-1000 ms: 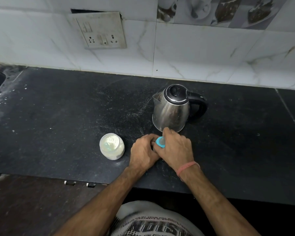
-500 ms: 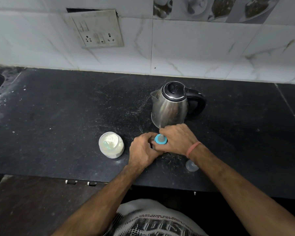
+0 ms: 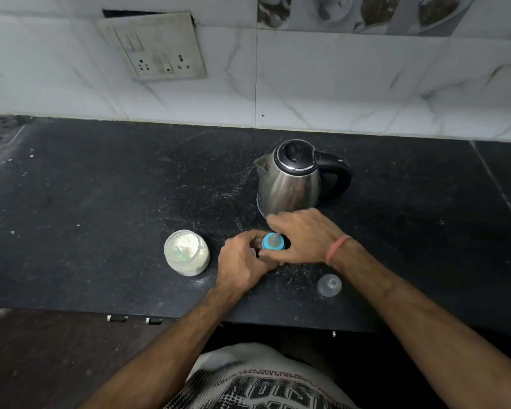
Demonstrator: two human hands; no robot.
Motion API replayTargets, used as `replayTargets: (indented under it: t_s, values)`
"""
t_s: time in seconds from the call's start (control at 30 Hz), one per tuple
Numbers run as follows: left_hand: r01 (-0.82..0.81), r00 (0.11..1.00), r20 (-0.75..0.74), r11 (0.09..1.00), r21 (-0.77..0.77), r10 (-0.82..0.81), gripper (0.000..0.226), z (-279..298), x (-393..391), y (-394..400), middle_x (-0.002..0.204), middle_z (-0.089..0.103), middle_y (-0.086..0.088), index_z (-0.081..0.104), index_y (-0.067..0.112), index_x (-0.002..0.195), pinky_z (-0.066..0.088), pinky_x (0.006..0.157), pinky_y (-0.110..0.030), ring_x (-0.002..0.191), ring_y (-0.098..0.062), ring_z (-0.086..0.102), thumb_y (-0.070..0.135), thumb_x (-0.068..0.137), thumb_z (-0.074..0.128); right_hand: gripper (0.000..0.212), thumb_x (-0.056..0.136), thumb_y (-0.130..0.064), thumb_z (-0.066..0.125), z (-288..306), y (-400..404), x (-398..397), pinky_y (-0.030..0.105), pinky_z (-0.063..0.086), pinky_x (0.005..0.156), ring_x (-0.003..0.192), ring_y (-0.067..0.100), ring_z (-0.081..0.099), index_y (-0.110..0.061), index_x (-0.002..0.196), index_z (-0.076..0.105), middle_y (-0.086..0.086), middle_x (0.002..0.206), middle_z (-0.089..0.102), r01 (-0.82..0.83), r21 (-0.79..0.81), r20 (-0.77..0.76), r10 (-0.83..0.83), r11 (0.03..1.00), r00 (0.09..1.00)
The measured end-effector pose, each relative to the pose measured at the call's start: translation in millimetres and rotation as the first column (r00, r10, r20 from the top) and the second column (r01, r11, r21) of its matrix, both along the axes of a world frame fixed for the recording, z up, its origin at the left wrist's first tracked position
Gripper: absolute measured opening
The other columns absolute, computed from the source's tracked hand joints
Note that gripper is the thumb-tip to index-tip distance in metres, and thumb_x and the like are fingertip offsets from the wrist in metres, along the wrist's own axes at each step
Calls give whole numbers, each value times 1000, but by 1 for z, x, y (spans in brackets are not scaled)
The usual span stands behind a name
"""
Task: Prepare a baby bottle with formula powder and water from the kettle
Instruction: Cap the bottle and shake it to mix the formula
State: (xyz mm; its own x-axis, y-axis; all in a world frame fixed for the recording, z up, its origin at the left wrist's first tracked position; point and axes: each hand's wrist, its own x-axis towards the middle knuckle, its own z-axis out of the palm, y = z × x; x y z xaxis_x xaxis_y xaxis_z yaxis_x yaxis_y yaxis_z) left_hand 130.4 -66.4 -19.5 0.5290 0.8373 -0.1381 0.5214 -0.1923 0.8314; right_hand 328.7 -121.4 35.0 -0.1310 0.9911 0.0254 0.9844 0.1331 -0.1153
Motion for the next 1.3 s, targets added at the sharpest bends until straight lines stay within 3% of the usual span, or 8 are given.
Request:
replayTargets:
  t_s: [0.17,0.27,0.5,0.67,0.8,0.9,1.03,1.3]
  values:
    - [-24,1000,-2,1000,7,24,47,0,0,-1,91,80,28,84,39,107,66,84,-35,87,6,76,36,64,104,59,88,-86,46,-12,13,-9,36,44,59,56,22,58,-29,73,46,-4,64,64,-28,29,60,27,999,998]
    - [-12,1000,-12,1000,3,12,45,1,0,1,93,80,31,84,42,106,66,86,-33,88,8,76,34,66,101,61,85,-80,61,-24,5,-11,32,39,59,50,19,52,-27,61,44,-6,53,58,127,84,-44,-124,988,991]
    - [-22,1000,-7,998,60,23,42,-1,0,-1,95,81,28,84,42,110,67,86,-34,89,7,77,40,70,95,62,80,-79,58,-36,-17,-45,31,38,59,53,16,52,-24,57,41,-10,53,50,518,46,-243,-494,854,835]
    - [23,1000,-12,999,47,-23,44,1,-1,3,99,81,30,84,41,111,66,89,-33,93,9,76,39,69,96,71,79,-97,47,-27,-19,-35,33,41,62,60,13,54,-26,69,45,-11,63,56,447,-19,-178,-443,894,879]
    - [65,998,-24,998,16,-64,47,1,-1,9,93,81,29,86,38,111,66,87,-32,90,10,76,32,66,101,62,88,-91,52,-13,-12,-14,37,52,67,67,12,56,-30,90,50,-14,79,56,164,-32,-116,-167,986,979]
    - [95,995,-38,995,3,-95,49,0,-3,12,92,81,29,85,38,109,66,83,-32,87,8,76,37,63,103,59,90,-87,52,-7,-1,-8,35,50,63,65,14,59,-28,85,54,-12,76,58,42,-38,-49,-44,998,998]
    - [72,997,0,996,51,-72,46,-8,-5,8,96,82,26,84,39,111,66,85,-37,90,3,78,35,67,98,60,86,-83,49,-12,5,-21,35,44,59,59,23,62,-26,69,50,-5,65,66,92,33,0,-92,995,996]
    - [68,997,21,986,154,-72,45,-7,-5,1,112,81,28,81,42,119,66,92,-42,103,0,78,40,75,91,61,83,-83,46,-32,-14,-46,36,51,60,58,28,66,-26,61,50,0,58,65,428,147,-125,-413,892,902]
